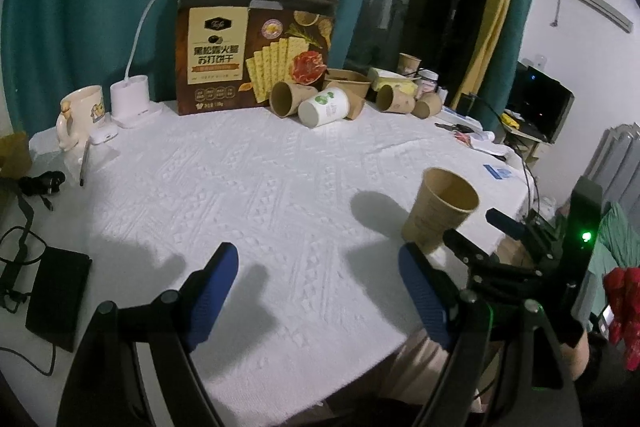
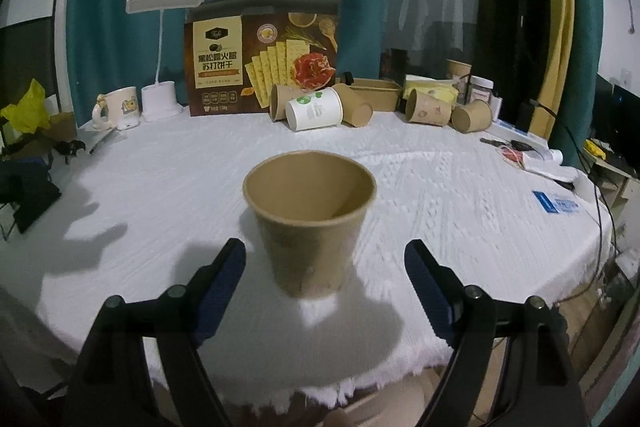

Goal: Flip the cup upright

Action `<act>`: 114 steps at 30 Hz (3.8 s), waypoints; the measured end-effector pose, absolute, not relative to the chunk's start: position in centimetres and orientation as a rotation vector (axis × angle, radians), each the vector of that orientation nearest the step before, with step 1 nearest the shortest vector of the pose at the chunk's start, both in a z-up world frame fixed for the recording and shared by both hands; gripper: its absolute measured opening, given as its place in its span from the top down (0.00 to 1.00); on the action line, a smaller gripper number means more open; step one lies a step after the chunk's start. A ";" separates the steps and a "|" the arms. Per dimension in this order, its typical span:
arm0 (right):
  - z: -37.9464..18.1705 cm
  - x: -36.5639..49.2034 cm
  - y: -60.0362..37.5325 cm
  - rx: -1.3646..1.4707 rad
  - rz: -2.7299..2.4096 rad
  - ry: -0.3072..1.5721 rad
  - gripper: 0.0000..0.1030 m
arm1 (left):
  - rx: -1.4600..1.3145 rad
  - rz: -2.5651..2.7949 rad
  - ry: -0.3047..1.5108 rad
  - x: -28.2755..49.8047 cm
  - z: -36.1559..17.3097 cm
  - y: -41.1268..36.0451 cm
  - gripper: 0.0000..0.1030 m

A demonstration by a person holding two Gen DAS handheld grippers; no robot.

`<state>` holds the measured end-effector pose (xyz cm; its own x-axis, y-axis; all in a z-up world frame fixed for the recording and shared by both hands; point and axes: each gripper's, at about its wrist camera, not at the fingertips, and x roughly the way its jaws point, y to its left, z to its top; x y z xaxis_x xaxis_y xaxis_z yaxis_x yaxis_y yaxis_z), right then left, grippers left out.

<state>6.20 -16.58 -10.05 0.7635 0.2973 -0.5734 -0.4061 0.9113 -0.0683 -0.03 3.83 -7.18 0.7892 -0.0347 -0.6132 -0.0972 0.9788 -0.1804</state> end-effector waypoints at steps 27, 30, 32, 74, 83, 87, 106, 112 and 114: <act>3.2 -0.8 -25.6 -0.076 0.207 0.456 0.22 | 0.016 -0.076 0.312 -2.7 2.0 -3.6 0.11; 5.0 -1.5 -26.1 -0.069 0.198 0.421 0.22 | 0.026 -0.090 0.289 -2.7 3.0 -4.1 0.07; 6.1 -1.8 -26.3 -0.065 0.191 0.399 0.21 | 0.031 -0.094 0.278 -2.7 3.6 -4.3 0.05; 12.9 -1.9 -21.5 -0.035 0.233 0.297 0.15 | -0.032 -0.066 0.157 -3.3 7.9 2.2 0.00; 12.5 -1.5 -22.2 -0.027 0.233 0.302 0.15 | -0.030 -0.069 0.161 -3.1 7.8 1.5 0.00; 12.4 -1.5 -22.3 -0.024 0.231 0.303 0.15 | -0.026 -0.069 0.164 -3.1 7.8 1.2 0.00; 12.0 -1.2 -22.5 -0.021 0.231 0.310 0.15 | -0.023 -0.070 0.165 -3.0 7.8 0.9 0.00; 12.1 -1.2 -22.6 -0.020 0.229 0.310 0.15 | -0.022 -0.070 0.164 -2.9 7.8 0.8 0.00; 12.1 -1.2 -22.6 -0.021 0.230 0.310 0.15 | -0.024 -0.072 0.166 -2.9 7.8 0.8 0.00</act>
